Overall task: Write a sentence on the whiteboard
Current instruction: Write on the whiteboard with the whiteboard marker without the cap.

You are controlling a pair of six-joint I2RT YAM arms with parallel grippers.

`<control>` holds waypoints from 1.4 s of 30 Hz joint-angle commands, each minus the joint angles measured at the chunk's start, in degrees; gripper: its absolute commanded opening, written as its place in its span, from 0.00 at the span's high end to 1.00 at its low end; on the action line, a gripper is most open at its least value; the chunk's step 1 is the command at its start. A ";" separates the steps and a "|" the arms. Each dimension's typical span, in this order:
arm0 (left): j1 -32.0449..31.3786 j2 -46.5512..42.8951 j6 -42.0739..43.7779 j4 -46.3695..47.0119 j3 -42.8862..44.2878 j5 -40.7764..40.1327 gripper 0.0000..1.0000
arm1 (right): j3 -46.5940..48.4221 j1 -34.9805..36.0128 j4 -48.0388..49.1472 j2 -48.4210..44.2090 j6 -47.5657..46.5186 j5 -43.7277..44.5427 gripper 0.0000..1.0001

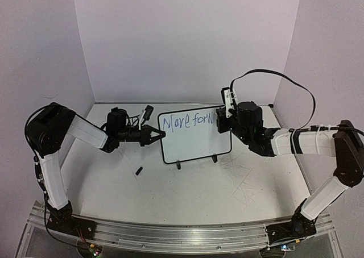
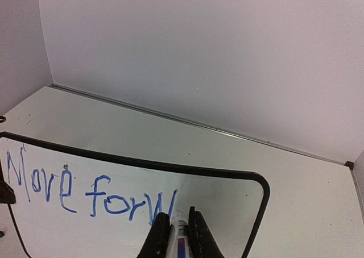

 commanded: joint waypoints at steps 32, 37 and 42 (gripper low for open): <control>0.50 -0.10 5.73 -5.41 0.33 -7.13 1.00 | 3.51 -2.00 2.47 4.97 -0.03 -2.77 1.00; 0.50 -0.32 5.81 -5.41 0.24 -7.28 1.00 | 3.27 -2.00 1.75 5.55 1.00 -3.85 1.00; 0.50 -0.43 5.82 -5.50 0.23 -7.29 1.00 | 2.11 -1.93 0.71 5.11 1.58 -3.98 1.00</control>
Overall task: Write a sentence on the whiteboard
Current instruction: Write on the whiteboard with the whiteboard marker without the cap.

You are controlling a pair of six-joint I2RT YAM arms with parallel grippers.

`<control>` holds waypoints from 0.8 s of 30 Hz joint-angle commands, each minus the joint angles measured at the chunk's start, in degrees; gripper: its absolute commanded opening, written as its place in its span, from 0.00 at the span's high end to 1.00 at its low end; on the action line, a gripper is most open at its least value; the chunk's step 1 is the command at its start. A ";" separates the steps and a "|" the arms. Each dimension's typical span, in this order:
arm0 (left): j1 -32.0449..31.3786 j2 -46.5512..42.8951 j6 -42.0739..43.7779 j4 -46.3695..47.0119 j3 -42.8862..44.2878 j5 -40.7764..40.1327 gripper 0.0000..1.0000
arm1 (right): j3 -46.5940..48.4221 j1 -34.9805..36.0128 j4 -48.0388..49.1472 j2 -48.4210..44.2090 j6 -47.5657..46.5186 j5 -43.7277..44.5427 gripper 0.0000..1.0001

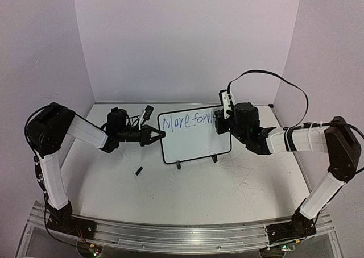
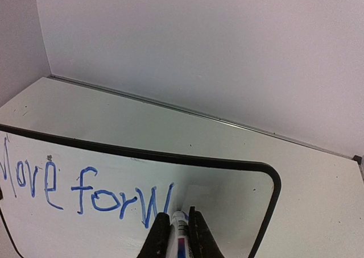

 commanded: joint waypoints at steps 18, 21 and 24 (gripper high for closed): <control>0.50 -0.27 6.05 -5.14 0.32 -6.81 1.00 | -1.18 -0.12 -2.02 -0.94 1.95 2.91 1.00; 0.52 -0.26 6.05 -5.17 0.33 -6.76 1.00 | -0.49 -0.13 -1.74 -0.96 1.93 3.94 1.00; 0.52 -0.23 6.07 -5.20 0.33 -6.76 1.00 | 0.25 -0.13 -1.56 -1.10 -0.03 5.14 1.00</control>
